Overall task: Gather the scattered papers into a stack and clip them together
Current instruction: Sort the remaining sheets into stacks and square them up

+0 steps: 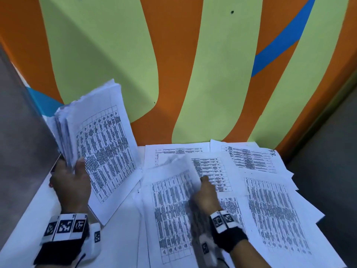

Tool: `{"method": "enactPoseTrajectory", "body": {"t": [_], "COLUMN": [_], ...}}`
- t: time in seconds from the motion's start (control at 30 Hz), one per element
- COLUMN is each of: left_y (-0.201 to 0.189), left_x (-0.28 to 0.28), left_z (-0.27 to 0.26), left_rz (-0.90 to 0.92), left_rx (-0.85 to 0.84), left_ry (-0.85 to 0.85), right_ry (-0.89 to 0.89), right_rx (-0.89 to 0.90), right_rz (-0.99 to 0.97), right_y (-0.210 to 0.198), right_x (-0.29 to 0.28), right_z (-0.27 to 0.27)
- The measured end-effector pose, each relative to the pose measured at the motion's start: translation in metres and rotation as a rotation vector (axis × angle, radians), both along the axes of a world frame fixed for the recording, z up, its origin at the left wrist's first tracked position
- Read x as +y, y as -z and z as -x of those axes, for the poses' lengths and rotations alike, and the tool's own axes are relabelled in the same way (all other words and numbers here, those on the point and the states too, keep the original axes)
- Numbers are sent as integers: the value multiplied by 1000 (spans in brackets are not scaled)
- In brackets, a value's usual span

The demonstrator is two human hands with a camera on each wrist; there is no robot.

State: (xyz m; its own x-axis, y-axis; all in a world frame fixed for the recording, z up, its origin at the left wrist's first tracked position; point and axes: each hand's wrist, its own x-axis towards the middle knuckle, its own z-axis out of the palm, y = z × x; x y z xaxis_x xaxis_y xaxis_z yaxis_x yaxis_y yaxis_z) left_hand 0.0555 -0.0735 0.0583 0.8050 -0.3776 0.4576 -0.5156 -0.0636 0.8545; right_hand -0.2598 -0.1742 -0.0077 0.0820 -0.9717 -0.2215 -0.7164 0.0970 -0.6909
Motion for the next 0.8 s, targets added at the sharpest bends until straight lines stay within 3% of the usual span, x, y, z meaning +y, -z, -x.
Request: {"method": "enactPoseTrajectory", "body": {"t": [0.07, 0.2, 0.3, 0.47, 0.63, 0.8], "left_y": [0, 1, -1, -8, -25, -26], "left_x": [3, 2, -2, -21, -34, -33], "left_z": [-4, -13, -10, 16, 68, 93], "left_rz": [15, 56, 58, -4, -131, -289], "left_rx": [-4, 13, 51, 163, 394, 466], "left_ry": [-1, 6, 40, 300, 635, 837], "right_ry": [-32, -190, -188, -175, -97, -62], "right_rx": [-174, -350, -573, -874, -892, -702], "right_rz": [2, 68, 79, 16, -100, -66], "right_y": [-26, -93, -130, -135, -107, -83], "right_x": [-4, -14, -23, -45, -55, -55], "right_z": [17, 54, 78, 78, 58, 46]}}
